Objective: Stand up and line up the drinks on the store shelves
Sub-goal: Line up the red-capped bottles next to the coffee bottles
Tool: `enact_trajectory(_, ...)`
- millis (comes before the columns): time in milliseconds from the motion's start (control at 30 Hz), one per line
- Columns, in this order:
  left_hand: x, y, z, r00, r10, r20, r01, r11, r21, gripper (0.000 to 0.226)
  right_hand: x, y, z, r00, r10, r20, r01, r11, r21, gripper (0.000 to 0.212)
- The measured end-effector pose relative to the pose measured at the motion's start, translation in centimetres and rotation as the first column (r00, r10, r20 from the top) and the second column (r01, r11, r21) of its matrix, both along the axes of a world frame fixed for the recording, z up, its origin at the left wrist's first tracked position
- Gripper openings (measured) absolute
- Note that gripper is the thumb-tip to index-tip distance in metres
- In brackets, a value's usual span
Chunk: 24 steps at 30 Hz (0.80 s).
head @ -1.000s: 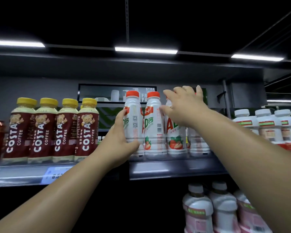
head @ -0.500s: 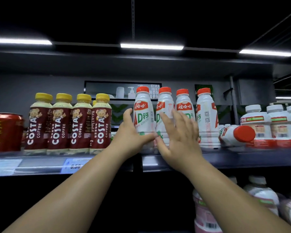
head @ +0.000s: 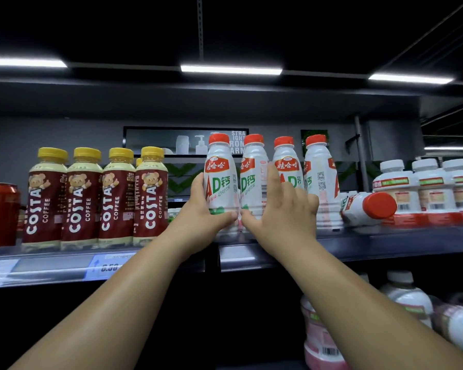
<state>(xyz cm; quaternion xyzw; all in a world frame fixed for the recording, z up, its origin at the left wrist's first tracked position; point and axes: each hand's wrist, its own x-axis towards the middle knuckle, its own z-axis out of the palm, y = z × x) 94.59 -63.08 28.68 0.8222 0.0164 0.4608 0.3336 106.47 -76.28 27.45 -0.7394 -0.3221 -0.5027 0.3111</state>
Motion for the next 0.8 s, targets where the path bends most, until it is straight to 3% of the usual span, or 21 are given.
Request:
enact_trajectory(100,0.0,0.1,0.1,1.000,0.003,0.006,-0.003,1.000,-0.011,0.092,0.1,0.0,-0.3,0.997,0.082,-0.008,-0.081,0.994,0.075,0.102)
enact_trajectory(167,0.0,0.1,0.1,1.000,0.005,0.005,-0.005,1.000,-0.014,0.092,0.1,-0.1,-0.5,0.998,0.043,0.034,-0.045,0.996,0.070,0.103)
enact_trajectory(400,-0.8,0.7,0.7,0.998,0.044,-0.043,-0.044,0.999,0.007,0.086,-1.1,-0.1,0.0,0.996,-0.093,0.003,0.092,0.988,-0.126,0.119)
enact_trajectory(667,-1.1,0.7,0.2,0.995,0.100,-0.016,-0.099,0.995,0.021,0.096,-1.1,-0.2,-0.1,0.974,0.193,-0.120,-0.187,0.981,0.057,0.117)
enact_trajectory(800,-1.2,0.5,0.1,0.992,0.128,-0.019,-0.127,0.991,0.045,0.098,-0.9,-0.1,0.1,0.999,0.035,-0.033,-0.036,0.999,-0.011,0.106)
